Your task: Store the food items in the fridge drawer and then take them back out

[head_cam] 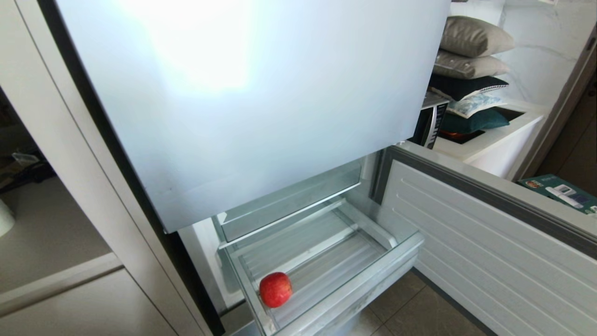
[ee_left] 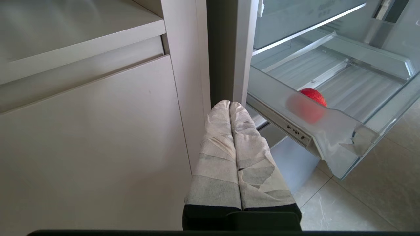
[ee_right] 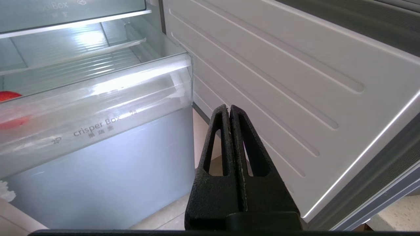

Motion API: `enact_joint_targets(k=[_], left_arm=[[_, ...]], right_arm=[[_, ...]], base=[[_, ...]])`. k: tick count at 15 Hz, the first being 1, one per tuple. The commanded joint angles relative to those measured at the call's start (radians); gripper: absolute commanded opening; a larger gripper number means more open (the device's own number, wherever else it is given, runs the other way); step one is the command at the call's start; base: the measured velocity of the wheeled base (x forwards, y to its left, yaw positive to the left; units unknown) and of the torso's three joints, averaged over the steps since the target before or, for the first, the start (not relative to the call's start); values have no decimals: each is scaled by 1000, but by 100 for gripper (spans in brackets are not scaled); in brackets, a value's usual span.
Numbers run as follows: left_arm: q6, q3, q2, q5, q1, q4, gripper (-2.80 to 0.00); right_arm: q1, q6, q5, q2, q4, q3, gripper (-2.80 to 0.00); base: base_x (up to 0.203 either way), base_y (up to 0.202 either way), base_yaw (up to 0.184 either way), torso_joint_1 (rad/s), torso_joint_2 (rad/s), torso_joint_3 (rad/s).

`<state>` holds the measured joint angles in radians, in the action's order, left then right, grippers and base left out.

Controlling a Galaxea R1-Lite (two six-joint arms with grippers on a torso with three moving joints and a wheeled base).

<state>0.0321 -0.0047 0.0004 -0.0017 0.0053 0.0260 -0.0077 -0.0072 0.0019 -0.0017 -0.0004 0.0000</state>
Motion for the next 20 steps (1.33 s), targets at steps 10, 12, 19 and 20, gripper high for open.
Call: enact_joint_targets(k=[10, 12, 19, 20], left_arm=[[0, 0, 0, 0, 1, 0, -280], [0, 0, 0, 0, 0, 0, -280], [0, 0, 0, 0, 1, 0, -280], [0, 0, 0, 0, 1, 0, -280]], right_arm=[[0, -1, 1, 1, 0, 0, -280], [0, 0, 0, 2, -1, 2, -280], [0, -2, 0, 1, -1, 0, -280], [0, -2, 0, 2, -1, 2, -280]], base=[[0, 0, 0, 0, 0, 0], [0, 0, 0, 0, 0, 0], [1, -5, 49, 1, 1, 1], [2, -6, 174, 5, 9, 7]])
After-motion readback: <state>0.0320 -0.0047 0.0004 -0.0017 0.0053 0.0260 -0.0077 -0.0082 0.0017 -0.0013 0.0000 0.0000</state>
